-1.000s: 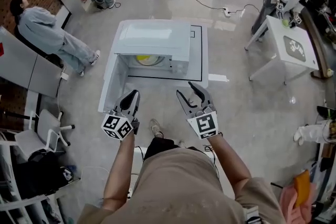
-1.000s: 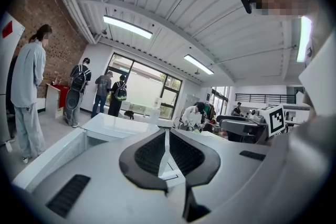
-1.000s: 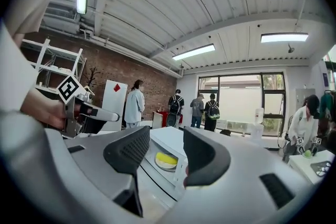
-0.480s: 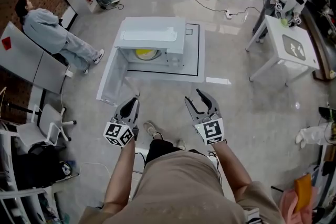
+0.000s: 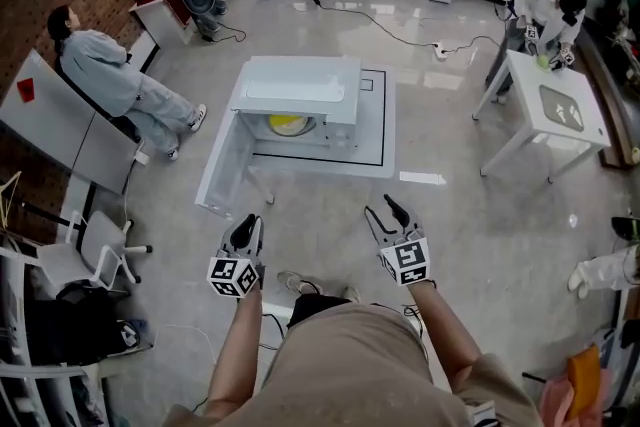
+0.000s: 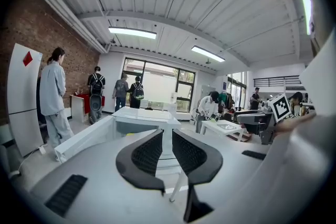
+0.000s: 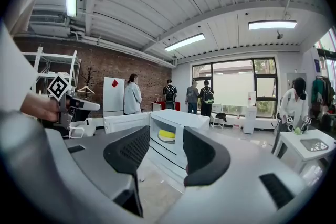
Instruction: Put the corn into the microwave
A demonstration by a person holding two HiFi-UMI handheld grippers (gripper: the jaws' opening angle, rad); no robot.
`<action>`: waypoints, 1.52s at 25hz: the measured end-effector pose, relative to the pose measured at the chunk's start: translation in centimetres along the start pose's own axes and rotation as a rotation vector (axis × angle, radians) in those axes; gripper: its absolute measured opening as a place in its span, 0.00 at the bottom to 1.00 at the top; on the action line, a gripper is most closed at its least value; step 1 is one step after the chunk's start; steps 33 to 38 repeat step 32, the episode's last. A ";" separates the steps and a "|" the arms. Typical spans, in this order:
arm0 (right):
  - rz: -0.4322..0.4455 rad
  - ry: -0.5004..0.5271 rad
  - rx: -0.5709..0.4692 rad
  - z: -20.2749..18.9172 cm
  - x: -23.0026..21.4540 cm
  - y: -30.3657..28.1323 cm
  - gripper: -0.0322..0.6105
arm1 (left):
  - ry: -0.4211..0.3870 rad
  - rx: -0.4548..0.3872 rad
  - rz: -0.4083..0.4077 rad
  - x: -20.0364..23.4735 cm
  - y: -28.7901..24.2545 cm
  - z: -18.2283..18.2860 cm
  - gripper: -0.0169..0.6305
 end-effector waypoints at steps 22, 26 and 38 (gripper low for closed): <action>0.012 -0.042 0.088 -2.2 -0.3 -1.1 0.23 | 0.052 0.062 0.009 0.1 -1.2 -1.8 0.10; -0.003 -0.068 0.089 -2.3 -1.3 -0.5 0.23 | 0.057 0.082 0.008 -0.4 -2.0 -2.0 0.10; -0.027 -0.135 0.105 -3.3 -3.0 0.1 0.23 | 0.051 0.078 0.017 -1.0 -2.7 -1.8 0.10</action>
Point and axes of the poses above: the fingertips, and each gripper's own axes: y backward along the fingers, x to its left, z out of its top, the point moved 9 cm from there along y, backward along the fingers, and after that the axes turned 8 degrees about -z, right-handed, at the moved point
